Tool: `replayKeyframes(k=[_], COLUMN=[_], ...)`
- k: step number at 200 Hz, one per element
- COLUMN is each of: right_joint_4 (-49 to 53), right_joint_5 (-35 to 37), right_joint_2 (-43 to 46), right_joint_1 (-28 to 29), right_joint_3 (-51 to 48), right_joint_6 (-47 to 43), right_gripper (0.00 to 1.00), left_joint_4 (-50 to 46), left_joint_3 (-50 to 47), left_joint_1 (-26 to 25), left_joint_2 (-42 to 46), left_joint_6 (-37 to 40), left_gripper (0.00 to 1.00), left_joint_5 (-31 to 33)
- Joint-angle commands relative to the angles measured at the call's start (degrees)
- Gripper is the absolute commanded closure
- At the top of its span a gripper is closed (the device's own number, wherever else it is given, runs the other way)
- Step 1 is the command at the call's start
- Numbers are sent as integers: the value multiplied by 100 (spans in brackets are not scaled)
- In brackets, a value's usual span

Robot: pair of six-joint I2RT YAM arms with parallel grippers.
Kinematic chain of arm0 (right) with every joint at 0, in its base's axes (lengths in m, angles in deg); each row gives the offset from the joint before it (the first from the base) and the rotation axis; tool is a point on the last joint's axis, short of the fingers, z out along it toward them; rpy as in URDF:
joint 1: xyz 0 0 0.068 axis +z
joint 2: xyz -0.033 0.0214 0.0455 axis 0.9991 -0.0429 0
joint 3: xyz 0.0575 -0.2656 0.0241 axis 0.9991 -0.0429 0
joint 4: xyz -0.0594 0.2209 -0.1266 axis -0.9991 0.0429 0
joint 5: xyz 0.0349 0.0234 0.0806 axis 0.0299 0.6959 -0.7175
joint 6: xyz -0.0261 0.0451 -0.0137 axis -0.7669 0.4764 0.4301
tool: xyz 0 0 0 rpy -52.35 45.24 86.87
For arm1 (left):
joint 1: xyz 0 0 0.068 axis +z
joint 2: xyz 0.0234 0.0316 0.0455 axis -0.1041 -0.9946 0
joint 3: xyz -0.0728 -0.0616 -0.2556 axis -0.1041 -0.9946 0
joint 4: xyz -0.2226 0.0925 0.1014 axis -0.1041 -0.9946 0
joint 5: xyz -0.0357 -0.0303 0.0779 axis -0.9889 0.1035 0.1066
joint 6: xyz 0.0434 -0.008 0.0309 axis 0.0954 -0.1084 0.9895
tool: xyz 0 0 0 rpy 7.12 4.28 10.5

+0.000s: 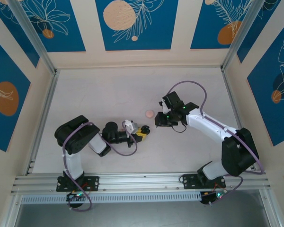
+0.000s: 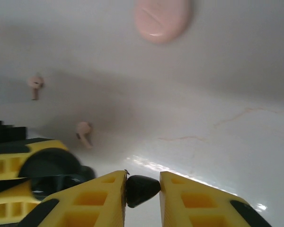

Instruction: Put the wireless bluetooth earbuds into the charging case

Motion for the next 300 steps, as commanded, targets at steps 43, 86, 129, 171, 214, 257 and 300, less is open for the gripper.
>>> replayKeyframes(k=[43, 86, 129, 171, 214, 257, 300], right_joint_4=[-530, -483, -451, -582, -540, -503, -655], right_joint_5=[483, 708, 952, 1015, 1156, 1281, 1631], right_joint_2=[254, 225, 194, 29, -71, -111, 39], right_joint_1=[666, 944, 1133, 1230, 1342, 1448, 1523], right_joint_3=[-128, -157, -184, -176, -163, -183, -249], right_joint_6=[271, 229, 208, 209, 183, 170, 287], right_gripper=[76, 76, 76, 76, 76, 76, 76], left_joint_4=[216, 216, 214, 216, 221, 213, 214], left_joint_3=[79, 88, 123, 123, 165, 220, 236], left_joint_1=[-69, -70, -71, -70, -71, -71, -70], left_joint_2=[-44, -25, -11, 11, 49, 79, 116], left_joint_6=[74, 54, -25, -61, -148, -227, -254], left_gripper=[94, 94, 94, 94, 93, 93, 93], left_joint_5=[-14, 18, 25, 41, 73, 112, 118])
